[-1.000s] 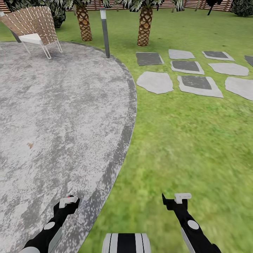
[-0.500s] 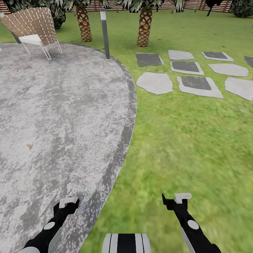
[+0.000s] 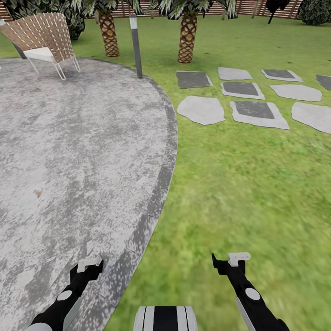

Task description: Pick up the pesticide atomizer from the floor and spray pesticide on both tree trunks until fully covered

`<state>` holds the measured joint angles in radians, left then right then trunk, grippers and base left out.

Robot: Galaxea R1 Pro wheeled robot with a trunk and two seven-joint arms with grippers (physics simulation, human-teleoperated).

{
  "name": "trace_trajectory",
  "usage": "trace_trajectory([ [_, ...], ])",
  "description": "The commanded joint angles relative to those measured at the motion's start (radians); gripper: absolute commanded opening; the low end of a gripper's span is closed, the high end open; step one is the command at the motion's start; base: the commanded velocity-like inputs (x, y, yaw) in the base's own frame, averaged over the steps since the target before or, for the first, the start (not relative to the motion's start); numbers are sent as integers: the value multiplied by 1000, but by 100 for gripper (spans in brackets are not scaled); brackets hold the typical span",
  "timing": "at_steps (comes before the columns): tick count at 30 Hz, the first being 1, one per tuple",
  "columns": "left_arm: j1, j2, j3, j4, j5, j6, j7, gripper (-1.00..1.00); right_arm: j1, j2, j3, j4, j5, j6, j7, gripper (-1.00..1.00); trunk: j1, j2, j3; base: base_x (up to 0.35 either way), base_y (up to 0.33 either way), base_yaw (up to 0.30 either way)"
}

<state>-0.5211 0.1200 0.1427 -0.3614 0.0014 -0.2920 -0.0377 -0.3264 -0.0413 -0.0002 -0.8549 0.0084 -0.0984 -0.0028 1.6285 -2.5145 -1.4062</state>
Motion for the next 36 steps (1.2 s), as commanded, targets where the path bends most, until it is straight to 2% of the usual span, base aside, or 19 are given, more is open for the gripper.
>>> trace_trajectory([
  [1, 0, 0, 5, 1, 0, -3, -4, 100, 0, 0, 0, 1, 1, -3, 0, 100, 0, 0, -1, 0, 0, 0],
  [30, 0, 0, 6, 1, 1, -4, -4, 100, 0, 0, 1, 2, 1, -3, 0, 100, 0, 0, -6, 0, 0, 0],
  [31, 0, 0, 6, 1, 1, -4, -4, -100, 0, 0, 1, 2, 1, -3, 0, 100, 0, 0, -6, 0, 0, 0],
  [36, 0, 0, 6, 1, 2, -3, -4, -100, 0, 0, 0, 2, 1, -3, 0, 100, 0, 0, -6, 0, 0, 0],
])
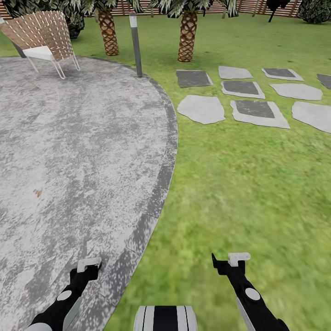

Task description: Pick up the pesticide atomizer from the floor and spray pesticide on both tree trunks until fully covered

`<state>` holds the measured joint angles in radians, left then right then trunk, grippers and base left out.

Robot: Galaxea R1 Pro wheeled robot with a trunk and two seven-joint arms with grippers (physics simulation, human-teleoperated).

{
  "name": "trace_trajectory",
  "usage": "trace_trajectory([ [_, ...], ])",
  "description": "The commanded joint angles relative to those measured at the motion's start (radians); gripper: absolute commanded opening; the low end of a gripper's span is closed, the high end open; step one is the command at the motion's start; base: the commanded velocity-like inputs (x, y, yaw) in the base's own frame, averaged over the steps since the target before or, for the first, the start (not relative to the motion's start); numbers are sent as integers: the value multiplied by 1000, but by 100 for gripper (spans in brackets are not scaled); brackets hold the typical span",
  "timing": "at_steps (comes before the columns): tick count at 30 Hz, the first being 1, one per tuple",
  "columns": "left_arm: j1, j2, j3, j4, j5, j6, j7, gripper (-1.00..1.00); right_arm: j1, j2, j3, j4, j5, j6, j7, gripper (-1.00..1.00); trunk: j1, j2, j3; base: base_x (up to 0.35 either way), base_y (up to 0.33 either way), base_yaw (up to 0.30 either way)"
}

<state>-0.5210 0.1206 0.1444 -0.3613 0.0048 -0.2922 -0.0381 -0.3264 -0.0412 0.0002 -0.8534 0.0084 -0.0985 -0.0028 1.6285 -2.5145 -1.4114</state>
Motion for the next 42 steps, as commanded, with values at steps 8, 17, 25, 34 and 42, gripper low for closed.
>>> trace_trajectory([
  [8, -1, -1, 4, 1, -2, -4, -3, -100, 0, 0, 0, 0, 1, -3, 0, 100, 0, 0, -1, 0, 0, 0],
  [17, -1, -1, 4, 1, 0, -4, -5, -100, 0, 0, 0, 0, 1, -3, 0, 100, 0, 0, -1, 0, 0, 0],
  [25, -1, -1, 4, 1, 0, -4, -7, -100, 0, 0, 1, 0, 1, -3, 0, 100, -2, 1, 19, 0, 0, 0],
  [34, -1, -1, 4, 1, 0, -3, -7, -100, 0, 0, 1, 0, 1, -3, 0, 100, -6, 3, 54, 0, 0, 0],
  [42, -1, -1, 3, 1, 0, -3, -7, -100, 0, 0, 1, 0, 1, -3, 0, 100, -10, 5, 85, 0, 0, 0],
])
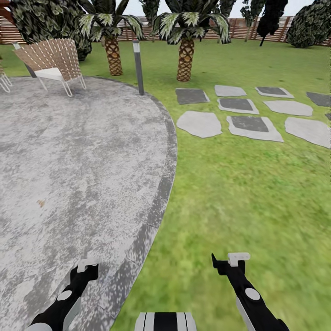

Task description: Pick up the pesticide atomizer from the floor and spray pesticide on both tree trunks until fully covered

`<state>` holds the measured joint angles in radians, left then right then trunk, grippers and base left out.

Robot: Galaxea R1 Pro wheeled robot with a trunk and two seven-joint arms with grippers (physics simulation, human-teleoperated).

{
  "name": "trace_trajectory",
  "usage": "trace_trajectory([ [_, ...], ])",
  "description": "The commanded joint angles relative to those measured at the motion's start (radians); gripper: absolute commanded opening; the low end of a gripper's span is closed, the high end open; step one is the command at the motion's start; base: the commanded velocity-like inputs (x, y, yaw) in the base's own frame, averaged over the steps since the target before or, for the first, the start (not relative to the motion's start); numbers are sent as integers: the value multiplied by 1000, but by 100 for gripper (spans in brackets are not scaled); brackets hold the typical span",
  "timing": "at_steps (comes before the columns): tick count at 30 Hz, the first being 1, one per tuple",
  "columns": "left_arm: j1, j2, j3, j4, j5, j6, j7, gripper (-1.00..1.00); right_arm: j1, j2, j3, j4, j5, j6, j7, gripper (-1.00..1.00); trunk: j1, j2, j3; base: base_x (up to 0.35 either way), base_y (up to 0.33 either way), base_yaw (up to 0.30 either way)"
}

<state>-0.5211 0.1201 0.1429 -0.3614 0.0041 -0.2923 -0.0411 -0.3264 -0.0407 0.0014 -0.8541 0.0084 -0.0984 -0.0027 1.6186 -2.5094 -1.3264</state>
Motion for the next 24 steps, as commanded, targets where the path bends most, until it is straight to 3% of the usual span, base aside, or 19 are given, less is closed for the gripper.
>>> trace_trajectory([
  [1, 0, 0, 5, 1, 0, -3, -4, -100, 0, 0, 0, 1, 1, -3, 0, 100, -1, 0, 3, 0, 0, 0],
  [19, 0, -2, 6, 2, 0, -2, -4, -100, 0, 2, 1, -3, -1, -3, 0, 100, -9, 4, 73, 0, 0, 0],
  [24, 17, 0, 6, 1, 3, -2, -4, -100, 0, 1, 0, -4, 1, -4, 0, 100, -11, 5, 96, 0, 0, -157],
])
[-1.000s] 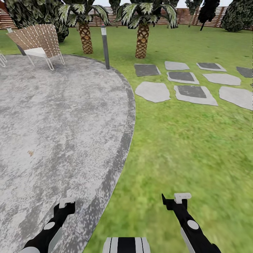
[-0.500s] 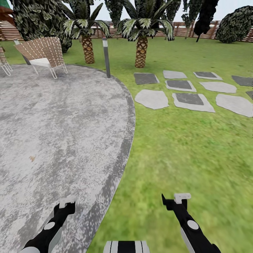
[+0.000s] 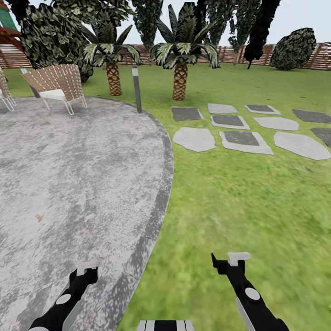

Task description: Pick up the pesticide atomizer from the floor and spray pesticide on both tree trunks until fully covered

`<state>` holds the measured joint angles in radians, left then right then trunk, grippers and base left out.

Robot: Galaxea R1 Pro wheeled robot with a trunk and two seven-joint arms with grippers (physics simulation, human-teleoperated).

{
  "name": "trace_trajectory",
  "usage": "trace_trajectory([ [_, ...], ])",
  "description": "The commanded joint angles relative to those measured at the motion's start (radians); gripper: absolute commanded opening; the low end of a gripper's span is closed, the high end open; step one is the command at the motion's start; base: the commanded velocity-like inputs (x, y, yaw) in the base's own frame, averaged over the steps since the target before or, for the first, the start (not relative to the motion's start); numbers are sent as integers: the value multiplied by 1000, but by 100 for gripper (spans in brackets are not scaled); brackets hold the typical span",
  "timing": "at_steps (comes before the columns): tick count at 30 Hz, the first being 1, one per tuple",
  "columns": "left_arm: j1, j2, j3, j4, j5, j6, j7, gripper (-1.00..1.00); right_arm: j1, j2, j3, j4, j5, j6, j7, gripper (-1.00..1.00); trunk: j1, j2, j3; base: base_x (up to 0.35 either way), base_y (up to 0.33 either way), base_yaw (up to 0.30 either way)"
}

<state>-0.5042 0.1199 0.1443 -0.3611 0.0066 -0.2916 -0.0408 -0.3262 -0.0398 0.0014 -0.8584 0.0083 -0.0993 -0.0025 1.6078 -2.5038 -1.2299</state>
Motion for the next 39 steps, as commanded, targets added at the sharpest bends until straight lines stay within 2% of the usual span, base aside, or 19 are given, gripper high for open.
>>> trace_trajectory([
  [1, 1, 0, 5, 0, 0, -3, -4, -100, -1, 0, 0, 1, 1, -3, 0, 100, -1, 0, 4, 0, 0, -228],
  [12, 5, -1, 5, 2, -2, -1, -5, -100, -1, -6, -3, 13, 2, -6, 0, 100, -6, 3, 58, 0, 0, -235],
  [17, 44, 0, 5, -1, -4, -1, -3, -100, 1, -16, -4, 100, 1, -35, -1, 100, -8, 4, 83, 0, 0, -240],
  [20, 68, 1, 5, -1, -6, -1, -1, -100, 1, -38, -4, 180, 0, -99, -2, 100, -19, 25, 95, 0, 0, -240],
  [22, 92, 2, 5, -1, -6, -2, 2, -100, 5, -56, -4, 249, -2, -168, -2, 100, -27, 39, 104, 0, 0, -240],
  [25, 124, 1, 5, -1, -5, -4, 4, -100, 10, -64, -4, 321, -2, -235, -2, 100, -38, 60, 116, 0, 0, -240],
  [27, 150, 1, 5, -3, -4, -5, 5, -100, 13, -67, -4, 424, -3, -299, -1, 100, -46, 74, 125, 0, 0, -240],
  [28, 159, 2, 6, -2, 2, -6, 6, -100, 14, -68, -4, 510, -4, -357, -1, 100, -50, 81, 129, 0, 0, -240],
  [30, 161, 2, 7, -1, 4, -6, 7, -100, 15, -66, -3, 549, -4, -387, -1, 100, -58, 95, 137, 0, 0, -240],
  [31, 164, 3, 7, 0, 4, -6, 7, -100, 15, -61, -2, 594, -4, -434, -1, 100, -61, 102, 141, 0, 0, -240],
  [39, 165, 1, 8, 2, 2, -6, 6, -100, 15, -57, -1, 611, -6, -456, -1, 100, -92, 158, 175, 0, 0, -240],
])
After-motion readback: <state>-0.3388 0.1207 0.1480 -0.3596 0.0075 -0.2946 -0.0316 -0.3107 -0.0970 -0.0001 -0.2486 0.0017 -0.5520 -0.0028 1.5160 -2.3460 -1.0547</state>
